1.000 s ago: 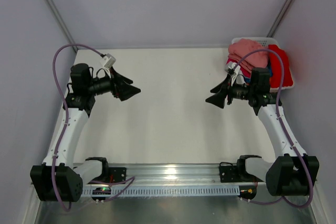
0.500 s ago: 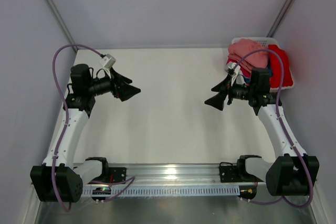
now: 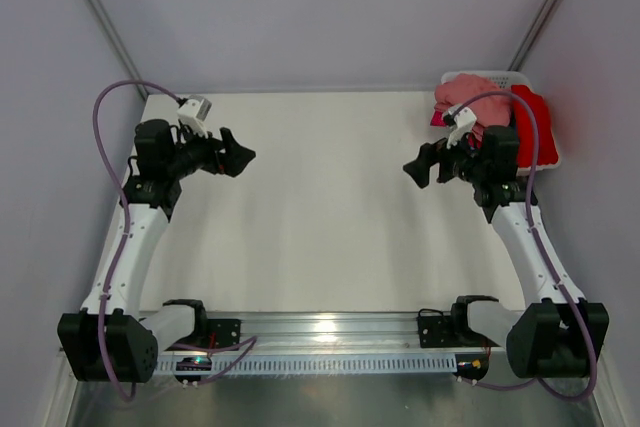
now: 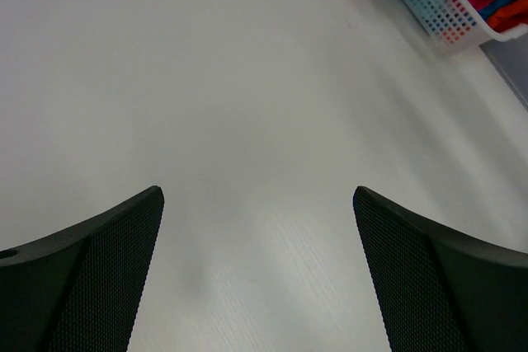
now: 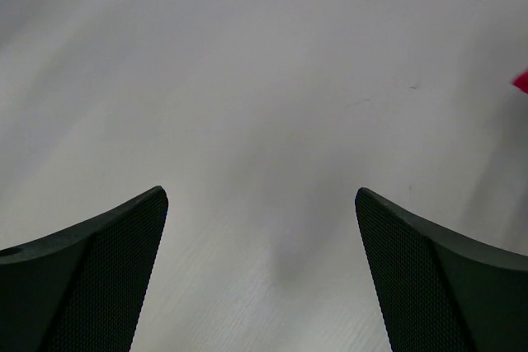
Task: Fold and stack the t-shirts
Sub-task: Grab the tshirt from the pile
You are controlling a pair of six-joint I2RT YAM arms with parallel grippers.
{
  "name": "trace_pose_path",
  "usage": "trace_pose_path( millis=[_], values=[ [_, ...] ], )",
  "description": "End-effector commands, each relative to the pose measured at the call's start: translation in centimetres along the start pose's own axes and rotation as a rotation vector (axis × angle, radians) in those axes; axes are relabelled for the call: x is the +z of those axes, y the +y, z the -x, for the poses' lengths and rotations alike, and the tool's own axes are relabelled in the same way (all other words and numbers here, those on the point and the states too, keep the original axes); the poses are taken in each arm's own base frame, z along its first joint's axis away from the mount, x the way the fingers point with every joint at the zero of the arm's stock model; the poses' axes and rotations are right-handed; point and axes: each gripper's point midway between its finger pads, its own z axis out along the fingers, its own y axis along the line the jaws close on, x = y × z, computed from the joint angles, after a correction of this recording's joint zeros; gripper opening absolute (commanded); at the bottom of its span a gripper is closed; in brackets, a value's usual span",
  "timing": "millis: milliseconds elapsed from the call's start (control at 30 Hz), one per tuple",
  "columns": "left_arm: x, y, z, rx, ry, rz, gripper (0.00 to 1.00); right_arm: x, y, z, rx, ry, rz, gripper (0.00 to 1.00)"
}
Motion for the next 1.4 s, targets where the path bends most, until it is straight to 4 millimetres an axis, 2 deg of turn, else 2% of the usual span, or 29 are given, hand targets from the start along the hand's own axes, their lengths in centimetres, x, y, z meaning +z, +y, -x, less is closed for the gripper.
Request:
trace_pose_path(
  millis=[0,33,67,100,133,200,267,300,333,367,433,500,533,567,667,733,900,1133,1167,1200,1233,1300,1333,1367],
  values=[
    [-0.5,3.3,2.5,0.009,-0.030,0.205,0.99,-2.7,-8.7,4.7,0.016,-0.104,-0.516,0.99],
    [-0.5,3.2,2.6,0.006,-0.020,0.201,0.99,-3.5,-9.8,6.4,0.009,-0.117,-0.581,0.99],
    [-0.5,2.8,2.8,0.004,-0.009,0.186,0.99,-3.8,-10.8,6.9,0.002,-0.104,-0.634,1.00],
    [-0.5,2.7,2.8,0.001,-0.007,0.176,0.99,-3.6,-12.6,6.2,-0.022,-0.046,-0.692,0.99],
    [-0.5,2.6,2.8,-0.003,-0.009,0.170,0.99,-3.7,-13.3,7.8,-0.057,-0.055,-0.716,0.99],
    [-0.4,2.3,2.7,-0.013,-0.022,0.155,0.99,-3.5,-15.1,8.2,-0.088,-0.021,-0.770,0.99],
    [-0.4,2.3,2.6,-0.015,-0.031,0.155,0.99,-2.2,-17.1,8.5,-0.138,0.040,-0.783,0.86],
    [-0.5,2.1,2.5,-0.010,-0.034,0.152,0.99,-1.1,-18.2,7.0,-0.125,0.104,-0.786,0.76],
    [-0.6,2.1,2.4,-0.008,-0.031,0.151,0.99,-1.0,-18.8,8.6,-0.134,0.087,-0.797,0.62],
    [-0.7,2.0,2.3,-0.004,-0.027,0.150,0.99,-0.5,-19.1,8.8,-0.118,0.089,-0.793,0.45],
    [-0.9,1.8,2.1,0.009,-0.017,0.144,0.99,0.6,-19.6,8.5,-0.100,0.111,-0.768,0.44],
    [-1.1,1.8,2.2,0.021,-0.018,0.147,0.99,1.9,-20.3,8.5,-0.058,0.122,-0.754,0.49],
    [-1.2,1.7,2.2,0.027,-0.024,0.150,0.99,2.1,-20.5,9.6,-0.057,0.105,-0.754,0.52],
    [-1.3,1.7,2.3,0.030,-0.027,0.151,0.99,2.9,-21.2,8.8,-0.038,0.128,-0.756,0.57],
    [-1.3,1.8,2.3,0.029,-0.033,0.154,0.99,3.4,-22.1,9.0,-0.035,0.147,-0.774,0.62],
    [-1.3,1.7,2.2,0.019,-0.034,0.152,0.99,4.0,-22.9,8.1,-0.038,0.178,-0.783,0.68],
    [-1.4,1.5,2.1,0.020,-0.041,0.145,0.99,4.5,-24.7,6.7,-0.066,0.218,-0.833,0.70],
    [-1.4,1.6,1.6,0.015,-0.041,0.147,0.99,5.6,-26.0,4.9,-0.054,0.266,-0.853,0.73],
    [-1.4,1.5,1.6,0.013,-0.043,0.145,0.99,5.7,-26.3,4.6,-0.050,0.278,-0.863,0.70],
    [-1.3,1.5,1.4,0.011,-0.041,0.142,0.99,5.6,-26.7,4.8,-0.060,0.285,-0.880,0.63],
    [-1.3,1.4,1.5,0.010,-0.045,0.138,0.99,6.1,-27.4,3.6,-0.076,0.324,-0.884,0.36],
    [-1.4,1.5,1.5,0.009,-0.048,0.146,0.99,6.2,-28.5,3.2,-0.103,0.345,-0.917,0.03],
    [-1.5,1.5,1.5,0.011,-0.053,0.147,0.99,6.1,-29.2,2.3,-0.115,0.379,-0.949,0.03],
    [-1.7,1.3,1.6,0.020,-0.060,0.143,0.99,5.8,-29.3,2.3,-0.119,0.385,-0.955,0.03]
  ],
)
